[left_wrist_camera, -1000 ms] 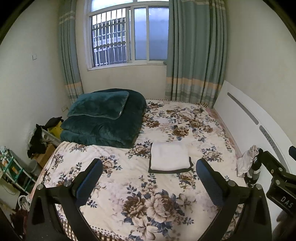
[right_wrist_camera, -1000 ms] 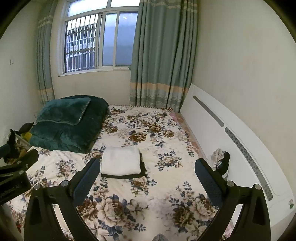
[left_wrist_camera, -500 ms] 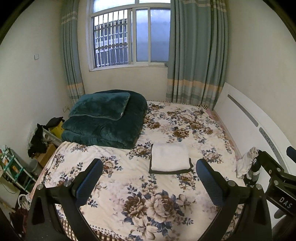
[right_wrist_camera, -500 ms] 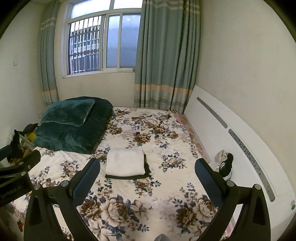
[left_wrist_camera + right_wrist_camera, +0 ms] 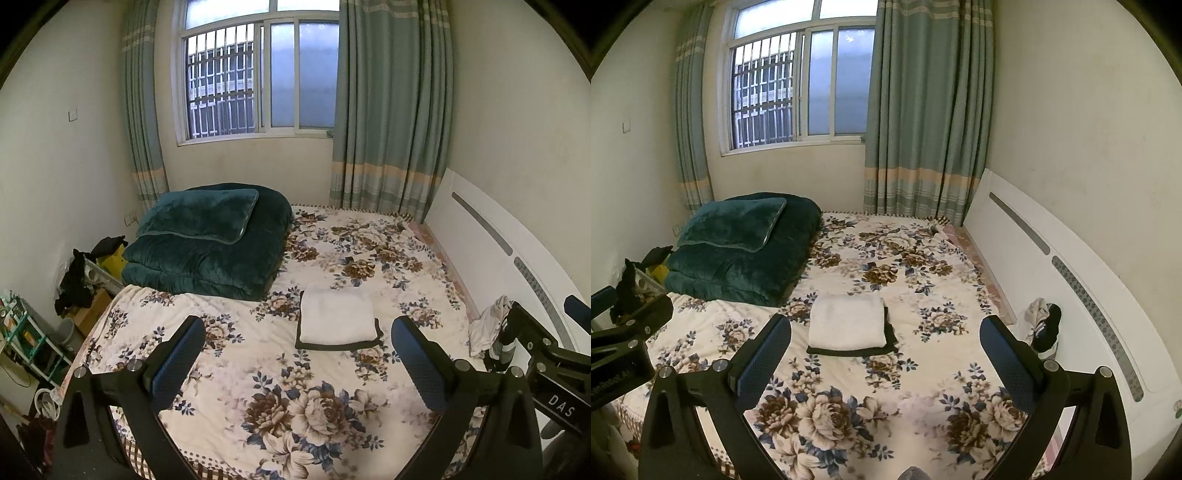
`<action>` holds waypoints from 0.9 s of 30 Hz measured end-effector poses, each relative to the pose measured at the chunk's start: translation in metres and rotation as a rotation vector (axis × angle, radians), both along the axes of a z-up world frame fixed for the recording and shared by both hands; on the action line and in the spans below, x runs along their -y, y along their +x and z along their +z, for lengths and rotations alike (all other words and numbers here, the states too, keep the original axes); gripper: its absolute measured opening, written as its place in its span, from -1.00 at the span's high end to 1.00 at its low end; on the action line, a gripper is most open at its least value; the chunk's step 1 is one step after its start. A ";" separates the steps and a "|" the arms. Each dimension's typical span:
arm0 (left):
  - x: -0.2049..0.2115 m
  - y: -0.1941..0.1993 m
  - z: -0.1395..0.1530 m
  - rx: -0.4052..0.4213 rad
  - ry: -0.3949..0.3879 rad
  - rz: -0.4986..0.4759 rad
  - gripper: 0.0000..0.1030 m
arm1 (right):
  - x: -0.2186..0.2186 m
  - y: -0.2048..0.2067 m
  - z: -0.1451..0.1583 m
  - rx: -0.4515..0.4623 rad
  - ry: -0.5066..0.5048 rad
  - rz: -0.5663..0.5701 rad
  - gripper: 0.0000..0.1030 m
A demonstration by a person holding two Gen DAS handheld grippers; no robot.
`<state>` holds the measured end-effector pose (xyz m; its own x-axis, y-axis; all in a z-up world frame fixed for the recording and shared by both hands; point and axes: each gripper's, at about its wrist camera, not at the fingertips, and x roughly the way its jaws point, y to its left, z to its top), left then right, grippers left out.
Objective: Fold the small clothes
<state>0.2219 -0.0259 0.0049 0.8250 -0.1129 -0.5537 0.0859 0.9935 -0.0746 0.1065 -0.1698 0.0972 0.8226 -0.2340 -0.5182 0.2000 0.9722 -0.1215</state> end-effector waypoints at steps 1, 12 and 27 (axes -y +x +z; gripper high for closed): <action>0.000 0.000 0.000 0.000 0.002 -0.001 -1.00 | 0.000 0.000 0.000 0.001 -0.001 -0.001 -1.00; 0.000 -0.002 0.001 -0.002 0.000 0.004 -1.00 | -0.001 -0.002 0.000 0.001 0.002 -0.001 -1.00; -0.002 -0.006 0.003 0.002 0.004 0.021 -1.00 | -0.005 0.000 0.000 0.005 0.003 0.009 -1.00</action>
<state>0.2158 -0.0238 0.0080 0.8282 -0.0938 -0.5525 0.0656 0.9953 -0.0708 0.1066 -0.1651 0.0971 0.8273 -0.2245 -0.5149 0.1916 0.9745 -0.1172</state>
